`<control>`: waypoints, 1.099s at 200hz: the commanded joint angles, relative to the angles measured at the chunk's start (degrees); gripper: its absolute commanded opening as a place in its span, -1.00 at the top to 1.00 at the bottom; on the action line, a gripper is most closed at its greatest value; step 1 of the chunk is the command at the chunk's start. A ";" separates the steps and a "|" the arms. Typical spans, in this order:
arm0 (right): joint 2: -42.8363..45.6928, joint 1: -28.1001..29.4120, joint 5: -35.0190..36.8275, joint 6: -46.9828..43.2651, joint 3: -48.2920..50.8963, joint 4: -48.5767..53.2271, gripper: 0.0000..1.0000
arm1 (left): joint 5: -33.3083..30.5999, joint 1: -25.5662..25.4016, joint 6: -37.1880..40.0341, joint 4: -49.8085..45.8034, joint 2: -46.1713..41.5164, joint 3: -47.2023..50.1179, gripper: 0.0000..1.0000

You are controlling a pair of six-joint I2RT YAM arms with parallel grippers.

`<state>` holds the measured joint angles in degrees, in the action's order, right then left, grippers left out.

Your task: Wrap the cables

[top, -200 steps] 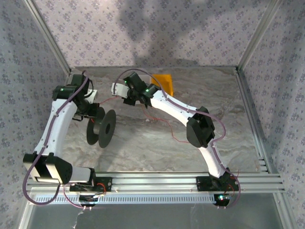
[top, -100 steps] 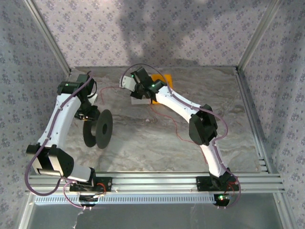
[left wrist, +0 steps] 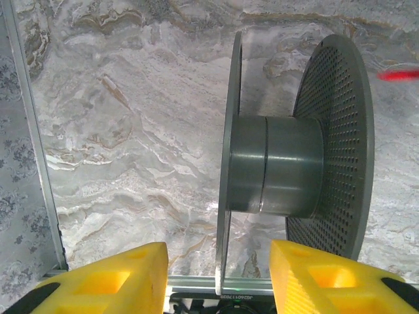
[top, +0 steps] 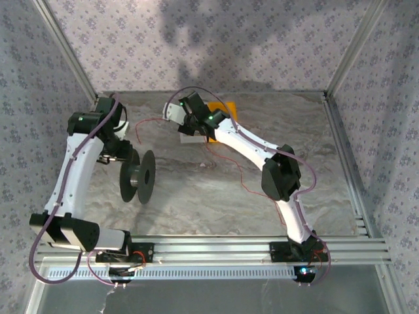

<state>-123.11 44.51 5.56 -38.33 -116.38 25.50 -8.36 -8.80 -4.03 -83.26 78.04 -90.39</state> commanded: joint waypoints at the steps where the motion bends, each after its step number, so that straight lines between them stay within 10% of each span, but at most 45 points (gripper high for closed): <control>1: 2.95 0.33 -1.20 1.07 0.82 0.75 1.00 | -0.20 -0.50 -1.44 -4.09 -0.37 -1.11 0.07; 149: 5.16 1.83 -3.70 1.50 4.58 -0.05 1.00 | 2.17 -2.28 -5.38 4.40 1.18 9.69 1.00; 220: 4.40 0.47 -4.15 1.18 2.96 0.68 1.00 | 0.18 -1.32 -2.08 7.61 9.14 1.32 1.00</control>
<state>-120.57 45.80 2.33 -37.91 -111.98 25.45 -7.33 -10.61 -7.99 -79.50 83.48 -85.67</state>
